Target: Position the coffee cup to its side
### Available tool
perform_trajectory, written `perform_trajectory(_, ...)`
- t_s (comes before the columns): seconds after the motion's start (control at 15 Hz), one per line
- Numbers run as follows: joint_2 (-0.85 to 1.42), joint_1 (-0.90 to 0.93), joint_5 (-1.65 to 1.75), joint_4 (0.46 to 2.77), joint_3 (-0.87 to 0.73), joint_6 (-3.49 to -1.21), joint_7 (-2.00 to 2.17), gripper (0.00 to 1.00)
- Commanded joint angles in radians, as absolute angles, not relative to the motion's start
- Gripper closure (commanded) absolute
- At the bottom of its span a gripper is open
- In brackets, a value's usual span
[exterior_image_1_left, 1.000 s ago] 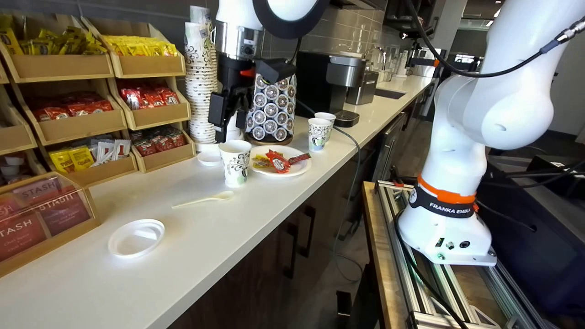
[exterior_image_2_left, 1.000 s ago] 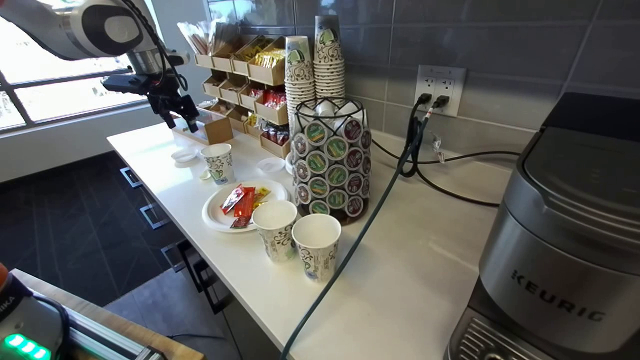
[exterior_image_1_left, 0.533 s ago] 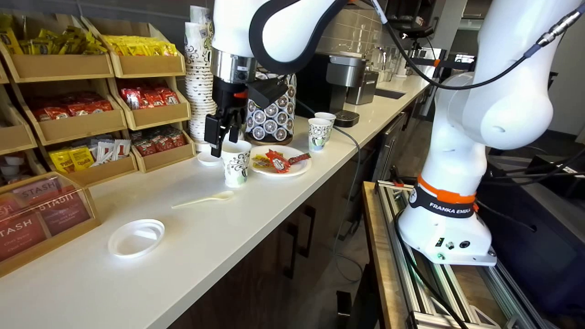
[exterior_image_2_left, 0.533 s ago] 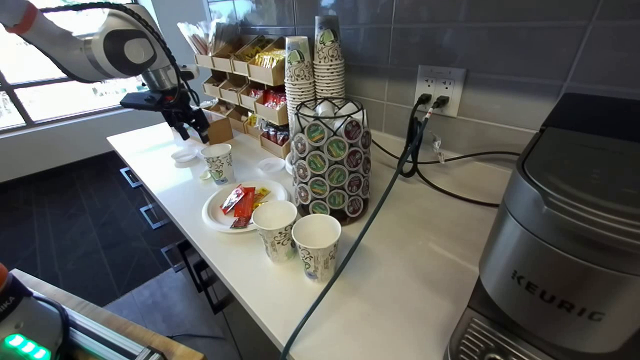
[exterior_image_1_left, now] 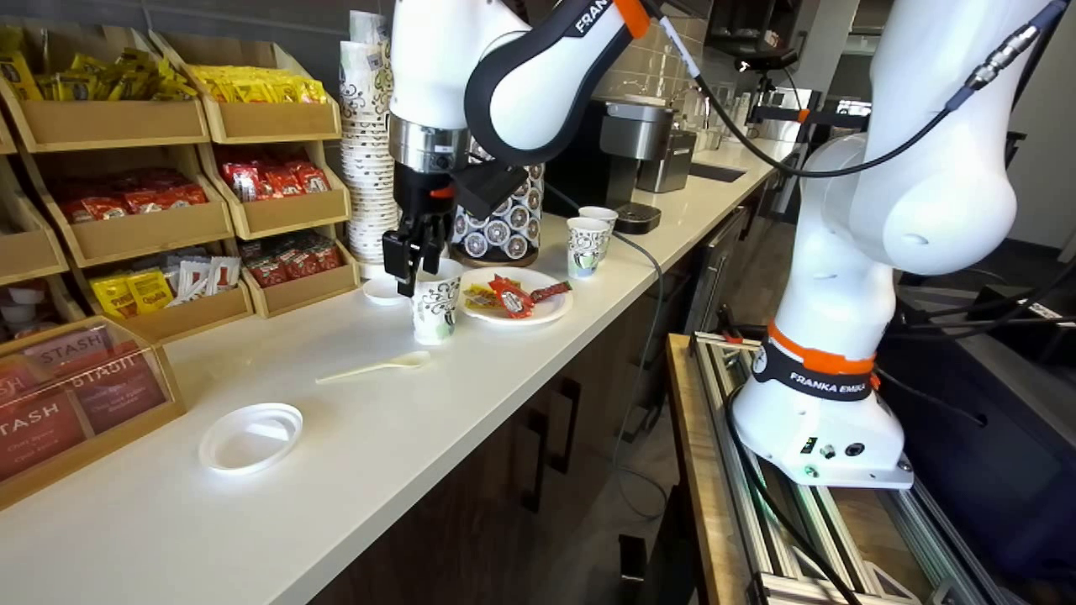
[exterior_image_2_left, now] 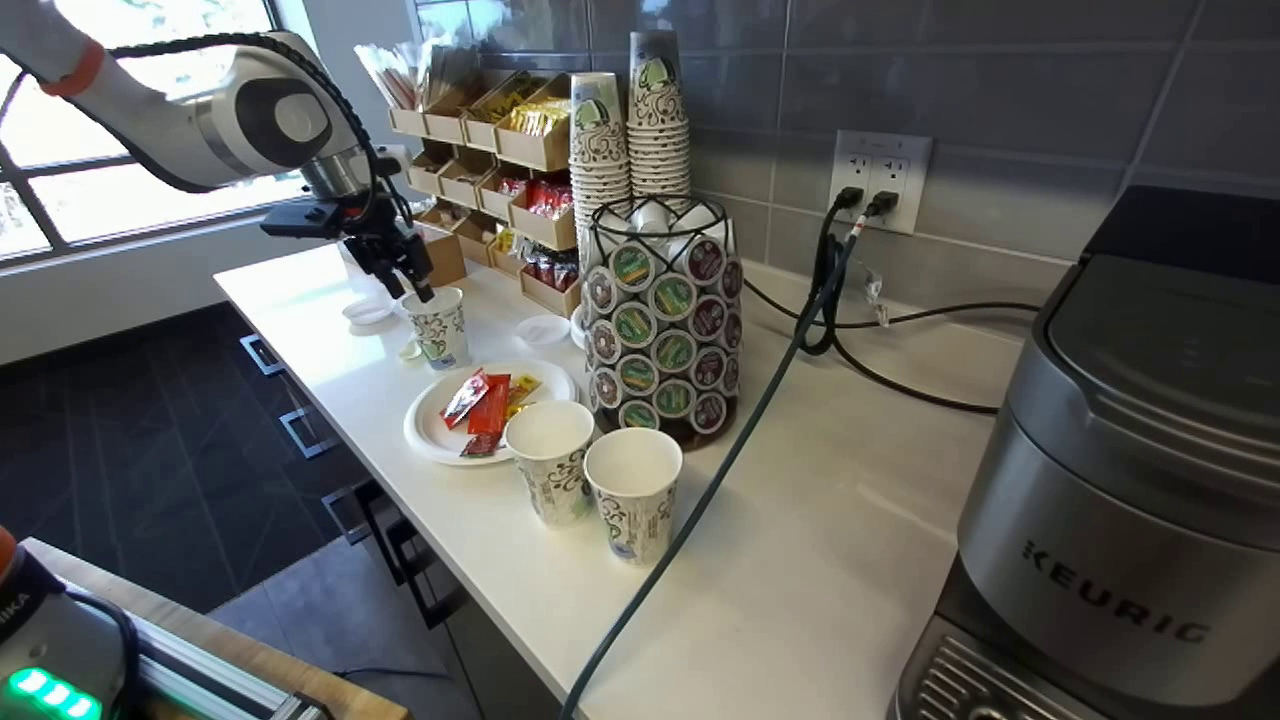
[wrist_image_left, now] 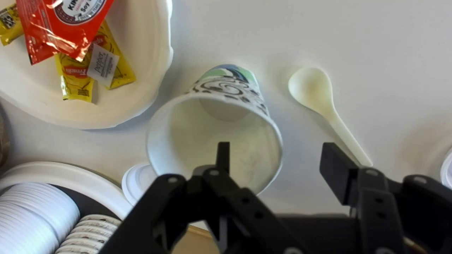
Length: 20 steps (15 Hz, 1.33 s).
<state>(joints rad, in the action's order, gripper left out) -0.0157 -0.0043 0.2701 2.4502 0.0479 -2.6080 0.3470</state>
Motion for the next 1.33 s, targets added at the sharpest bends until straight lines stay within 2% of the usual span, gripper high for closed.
perform_trajectory(0.0, 0.008, -0.002, 0.321, 2.439, 0.035, -2.624, 0.399, 0.43)
perform_trajectory(0.07, 0.010, -0.001, 0.324, 2.438, 0.033, -2.623, 0.403, 0.48)
perform_trajectory(0.13, 0.012, -0.001, 0.329, 2.437, 0.032, -2.622, 0.409, 0.64)
perform_trajectory(0.2, 0.014, 0.001, 0.331, 2.436, 0.031, -2.621, 0.412, 0.74)
perform_trajectory(0.4, 0.004, 0.004, 0.326, 2.433, 0.032, -2.607, 0.409, 0.97)
perform_trajectory(0.47, -0.005, 0.004, 0.328, 2.432, 0.031, -2.599, 0.410, 1.00)
perform_trajectory(0.73, -0.077, 0.004, 0.248, 2.428, 0.033, -2.547, 0.368, 0.99)
perform_trajectory(0.93, -0.113, 0.022, -0.010, 2.440, 0.027, -2.584, 0.244, 0.99)
perform_trajectory(1.27, -0.103, 0.199, -0.416, 2.441, -0.124, -2.624, 0.084, 0.99)
